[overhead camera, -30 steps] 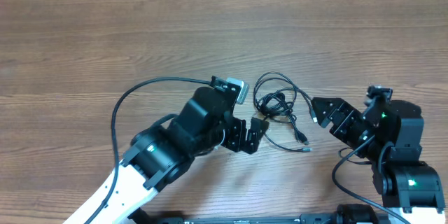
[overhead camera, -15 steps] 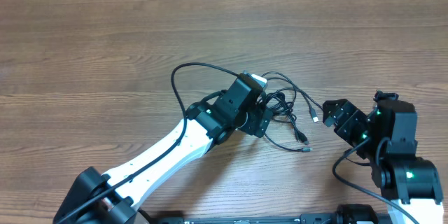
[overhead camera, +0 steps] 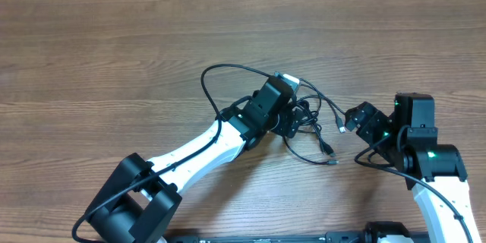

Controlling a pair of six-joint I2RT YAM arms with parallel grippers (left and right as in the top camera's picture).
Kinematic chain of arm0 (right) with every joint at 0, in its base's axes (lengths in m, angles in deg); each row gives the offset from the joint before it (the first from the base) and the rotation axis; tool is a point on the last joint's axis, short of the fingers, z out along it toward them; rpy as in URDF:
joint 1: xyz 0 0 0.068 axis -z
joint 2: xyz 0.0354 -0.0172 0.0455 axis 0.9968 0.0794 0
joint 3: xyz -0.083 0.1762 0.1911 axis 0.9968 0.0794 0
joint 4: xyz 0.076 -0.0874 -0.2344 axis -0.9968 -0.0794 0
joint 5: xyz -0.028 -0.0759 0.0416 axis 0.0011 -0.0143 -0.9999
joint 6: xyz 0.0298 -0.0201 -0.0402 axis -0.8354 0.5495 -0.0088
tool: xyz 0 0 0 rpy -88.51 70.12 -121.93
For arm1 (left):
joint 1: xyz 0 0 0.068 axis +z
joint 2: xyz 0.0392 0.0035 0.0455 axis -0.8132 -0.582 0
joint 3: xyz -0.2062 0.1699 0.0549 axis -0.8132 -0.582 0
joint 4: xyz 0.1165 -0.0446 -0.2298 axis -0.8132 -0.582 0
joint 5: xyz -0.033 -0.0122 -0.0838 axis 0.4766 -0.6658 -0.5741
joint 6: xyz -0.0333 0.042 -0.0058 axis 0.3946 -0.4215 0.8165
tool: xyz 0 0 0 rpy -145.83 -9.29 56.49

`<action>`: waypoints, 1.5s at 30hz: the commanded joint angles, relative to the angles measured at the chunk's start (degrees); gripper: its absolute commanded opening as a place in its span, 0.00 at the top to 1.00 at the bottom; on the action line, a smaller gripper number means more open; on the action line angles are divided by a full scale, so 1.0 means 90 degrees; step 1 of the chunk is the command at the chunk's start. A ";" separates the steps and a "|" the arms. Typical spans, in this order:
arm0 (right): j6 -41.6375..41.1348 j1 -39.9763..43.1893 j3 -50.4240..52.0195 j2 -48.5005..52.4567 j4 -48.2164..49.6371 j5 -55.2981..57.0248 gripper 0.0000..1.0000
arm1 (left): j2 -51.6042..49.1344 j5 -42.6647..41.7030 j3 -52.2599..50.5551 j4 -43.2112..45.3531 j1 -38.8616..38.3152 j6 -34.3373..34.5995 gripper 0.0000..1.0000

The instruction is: Untangle cables

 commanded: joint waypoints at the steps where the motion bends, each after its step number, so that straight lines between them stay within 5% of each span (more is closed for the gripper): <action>1: 0.0032 0.0000 -0.0066 -0.0019 0.0073 0.0075 0.04 | -0.0092 0.0085 0.0083 0.0049 0.0000 -0.0148 0.27; 11: 0.0029 0.0000 -0.0066 -0.0019 0.0117 0.0056 0.04 | -0.0617 0.0080 0.0083 0.0306 0.0000 -0.0189 0.38; 15: 0.0029 0.0000 -0.0066 -0.0019 0.0121 0.0058 0.03 | -0.0682 0.0058 0.0083 0.0435 0.0000 -0.0185 0.64; 17: 0.0029 0.0000 -0.0066 -0.0019 0.0121 0.0056 0.03 | -0.0682 0.0056 0.0085 0.0430 0.0000 -0.0185 0.90; 18: 0.0029 0.0000 -0.0066 -0.0019 0.0121 0.0056 0.03 | -0.0682 0.0049 0.0083 0.0427 0.0000 -0.0185 0.96; 24: 0.0175 -0.0002 -0.0066 -0.0019 0.0036 -0.0163 0.04 | -0.0597 -0.0010 0.0085 0.0393 0.0000 -0.0294 0.96; 38: 0.3606 -0.0002 -0.0068 -0.0646 0.0007 -0.3563 0.17 | 0.3060 -0.1139 0.0085 -0.1800 -0.0015 -0.4109 0.96; 45: 0.4206 -0.0002 -0.0068 -0.1965 0.0097 -0.5093 0.19 | 0.4150 -0.2198 0.0085 -0.2433 -0.0015 -0.4643 0.96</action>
